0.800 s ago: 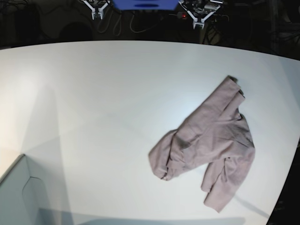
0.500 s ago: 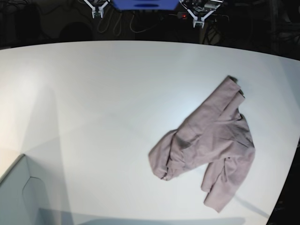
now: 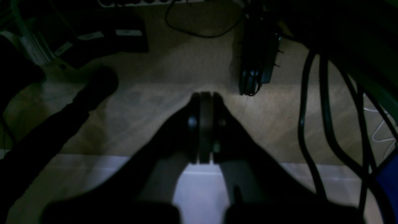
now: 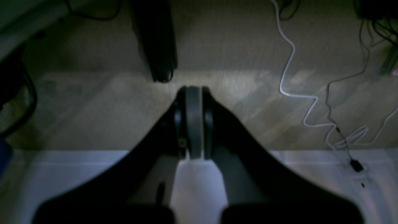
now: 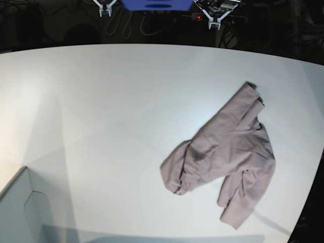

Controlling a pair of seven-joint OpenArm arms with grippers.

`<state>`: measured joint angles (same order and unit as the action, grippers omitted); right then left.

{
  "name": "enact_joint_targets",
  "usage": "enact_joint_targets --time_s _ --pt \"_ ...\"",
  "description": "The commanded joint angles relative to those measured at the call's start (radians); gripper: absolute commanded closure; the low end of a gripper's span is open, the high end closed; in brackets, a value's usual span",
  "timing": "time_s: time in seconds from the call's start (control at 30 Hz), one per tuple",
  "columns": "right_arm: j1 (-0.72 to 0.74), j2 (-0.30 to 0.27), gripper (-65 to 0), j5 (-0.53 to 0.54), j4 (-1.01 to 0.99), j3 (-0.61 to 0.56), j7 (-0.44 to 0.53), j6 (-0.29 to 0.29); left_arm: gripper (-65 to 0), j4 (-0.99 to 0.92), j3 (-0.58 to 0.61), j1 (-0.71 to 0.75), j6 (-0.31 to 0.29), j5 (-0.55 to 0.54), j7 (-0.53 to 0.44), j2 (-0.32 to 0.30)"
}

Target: Layout the t-shirt on the table in an organized manner, then fold the t-shirt properly

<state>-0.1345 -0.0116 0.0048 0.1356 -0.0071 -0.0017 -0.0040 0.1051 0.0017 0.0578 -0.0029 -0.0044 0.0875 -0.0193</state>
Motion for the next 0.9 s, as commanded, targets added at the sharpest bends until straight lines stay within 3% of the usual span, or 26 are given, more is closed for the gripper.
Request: enact_joint_targets --time_s 0.0,0.33,0.5,0.63,0.87 --pt "-0.007 -0.003 0.0 -0.002 0.000 0.000 -0.002 0.012 0.0 0.000 -0.002 0.014 0.007 -0.003 0.001 0.000" --pt "-0.035 -0.001 0.0 -0.002 0.000 0.000 -0.007 0.012 0.0 0.166 -0.002 0.118 0.007 -0.004 0.004 -0.001" --pt "-0.116 -0.014 0.0 -0.004 0.072 0.000 -0.001 0.014 0.0 0.356 -0.001 0.268 0.007 -0.004 0.004 -0.011" --pt "-0.271 -0.026 0.0 -0.004 0.313 0.000 -0.007 0.016 0.0 0.601 -0.001 0.426 0.005 -0.004 0.034 -0.038" --pt "-0.627 -0.066 0.0 -0.004 0.953 0.008 -0.008 0.016 0.0 1.175 -0.001 0.713 0.005 -0.004 0.130 -0.103"
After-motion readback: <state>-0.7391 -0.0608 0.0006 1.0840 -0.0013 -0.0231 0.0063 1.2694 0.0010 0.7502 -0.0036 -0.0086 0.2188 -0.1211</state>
